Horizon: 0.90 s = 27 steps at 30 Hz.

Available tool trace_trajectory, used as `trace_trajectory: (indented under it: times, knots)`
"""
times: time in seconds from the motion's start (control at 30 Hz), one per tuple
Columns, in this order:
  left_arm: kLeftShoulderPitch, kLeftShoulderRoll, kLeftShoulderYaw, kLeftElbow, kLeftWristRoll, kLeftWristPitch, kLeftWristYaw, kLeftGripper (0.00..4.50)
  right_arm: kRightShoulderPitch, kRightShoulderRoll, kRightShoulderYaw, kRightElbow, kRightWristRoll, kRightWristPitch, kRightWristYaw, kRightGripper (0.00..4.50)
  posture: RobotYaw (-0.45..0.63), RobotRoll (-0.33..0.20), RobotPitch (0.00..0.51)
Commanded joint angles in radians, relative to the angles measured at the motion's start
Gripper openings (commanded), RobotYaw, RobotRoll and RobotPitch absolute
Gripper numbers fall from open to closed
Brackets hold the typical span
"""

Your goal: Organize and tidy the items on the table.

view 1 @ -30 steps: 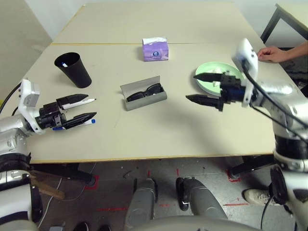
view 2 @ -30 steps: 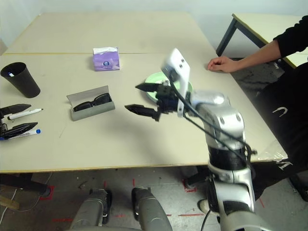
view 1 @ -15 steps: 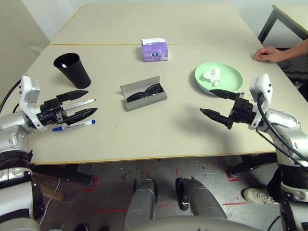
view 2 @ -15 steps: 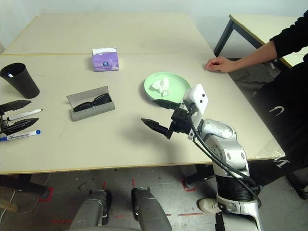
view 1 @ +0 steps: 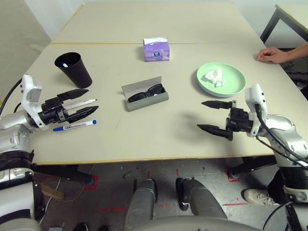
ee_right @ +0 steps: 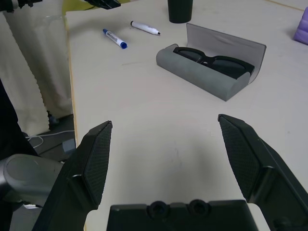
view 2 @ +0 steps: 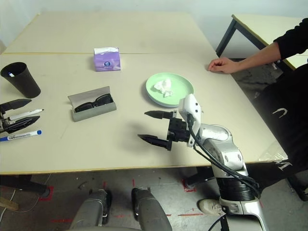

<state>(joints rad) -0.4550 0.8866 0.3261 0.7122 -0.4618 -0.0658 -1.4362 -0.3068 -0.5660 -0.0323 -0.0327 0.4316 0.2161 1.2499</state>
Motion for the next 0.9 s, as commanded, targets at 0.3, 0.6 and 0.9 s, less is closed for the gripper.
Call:
trace_trajectory:
  times: [0.3, 0.6, 0.9]
  knots:
    - [-0.069, -0.079, -0.019, 0.02, 0.089, -0.027, 0.255, 2.54, 0.011, -0.006, -0.011, 0.048, 0.004, -0.03, -0.056, 4.5, -0.02, 0.0, 0.152]
    - [-0.206, -0.188, -0.088, 0.172, 0.194, -0.111, 0.403, 0.03, 0.024, -0.005, -0.019, 0.023, 0.009, -0.022, -0.107, 4.5, -0.06, 0.0, 0.148]
    - [-0.341, -0.227, -0.124, 0.392, 0.275, -0.195, 0.485, 0.03, 0.037, -0.005, -0.027, -0.032, 0.024, 0.004, -0.156, 4.5, -0.09, 0.0, 0.147]
